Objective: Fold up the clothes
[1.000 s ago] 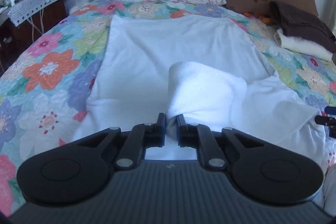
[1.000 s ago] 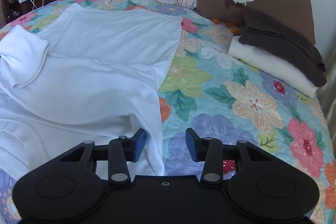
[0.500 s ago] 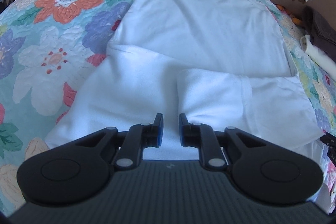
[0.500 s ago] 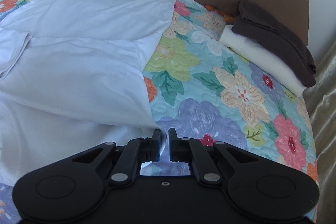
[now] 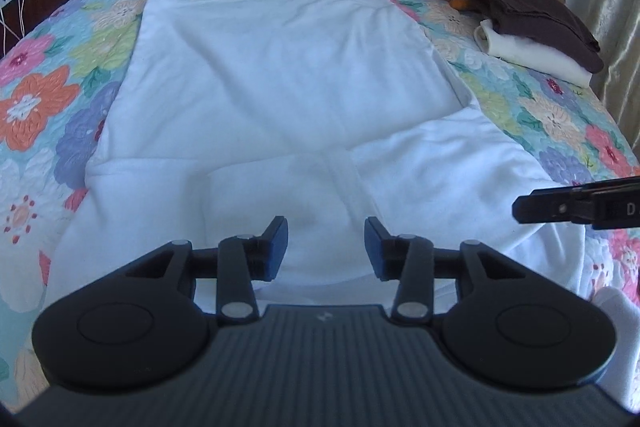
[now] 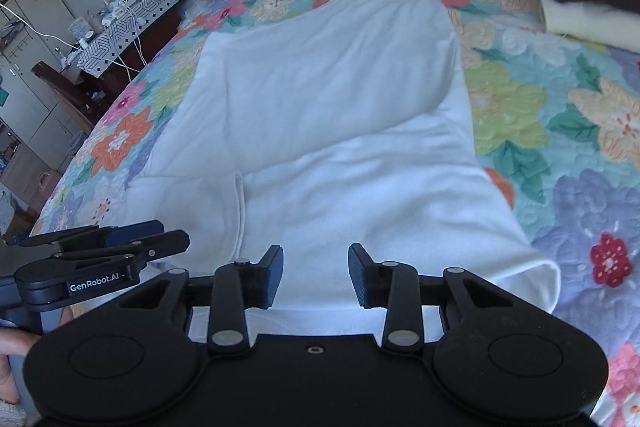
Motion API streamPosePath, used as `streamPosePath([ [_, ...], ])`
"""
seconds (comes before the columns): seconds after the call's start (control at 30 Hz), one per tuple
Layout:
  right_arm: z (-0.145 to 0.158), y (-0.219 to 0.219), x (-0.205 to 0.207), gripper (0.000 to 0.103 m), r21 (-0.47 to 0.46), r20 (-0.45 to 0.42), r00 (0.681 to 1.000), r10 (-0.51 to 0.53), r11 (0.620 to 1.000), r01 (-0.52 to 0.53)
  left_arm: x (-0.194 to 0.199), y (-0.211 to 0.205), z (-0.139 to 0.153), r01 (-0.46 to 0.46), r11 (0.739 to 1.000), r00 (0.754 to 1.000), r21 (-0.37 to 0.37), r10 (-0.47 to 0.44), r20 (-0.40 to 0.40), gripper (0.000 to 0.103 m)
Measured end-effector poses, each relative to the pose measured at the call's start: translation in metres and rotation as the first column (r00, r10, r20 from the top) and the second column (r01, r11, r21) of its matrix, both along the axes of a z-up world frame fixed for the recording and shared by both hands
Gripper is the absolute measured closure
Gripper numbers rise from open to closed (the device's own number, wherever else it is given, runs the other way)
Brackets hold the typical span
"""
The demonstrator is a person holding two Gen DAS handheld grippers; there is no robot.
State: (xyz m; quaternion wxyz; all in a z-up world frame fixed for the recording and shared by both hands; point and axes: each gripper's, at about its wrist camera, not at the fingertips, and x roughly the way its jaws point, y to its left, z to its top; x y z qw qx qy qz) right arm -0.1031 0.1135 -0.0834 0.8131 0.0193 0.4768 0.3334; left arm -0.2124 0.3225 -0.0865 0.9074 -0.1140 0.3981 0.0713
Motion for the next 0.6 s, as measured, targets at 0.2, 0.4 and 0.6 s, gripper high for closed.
streamPosePath([
  [0.2,-0.018,-0.002,0.011,0.062,0.008,-0.059,0.997,-0.048,0.999,0.048,0.018,-0.001,-0.019,0.065,0.994,0.998,-0.09,-0.066,-0.008,0.051],
  [0.4,-0.023,0.001,0.015,0.062,-0.039,0.015,0.999,-0.032,0.999,0.032,0.038,-0.001,-0.04,0.122,0.992,0.99,-0.035,-0.124,-0.065,0.026],
  [0.6,-0.031,0.008,0.012,0.062,-0.119,0.065,0.998,0.02,0.993,-0.012,0.036,-0.008,-0.04,0.11,0.988,0.99,0.105,-0.099,-0.101,0.094],
])
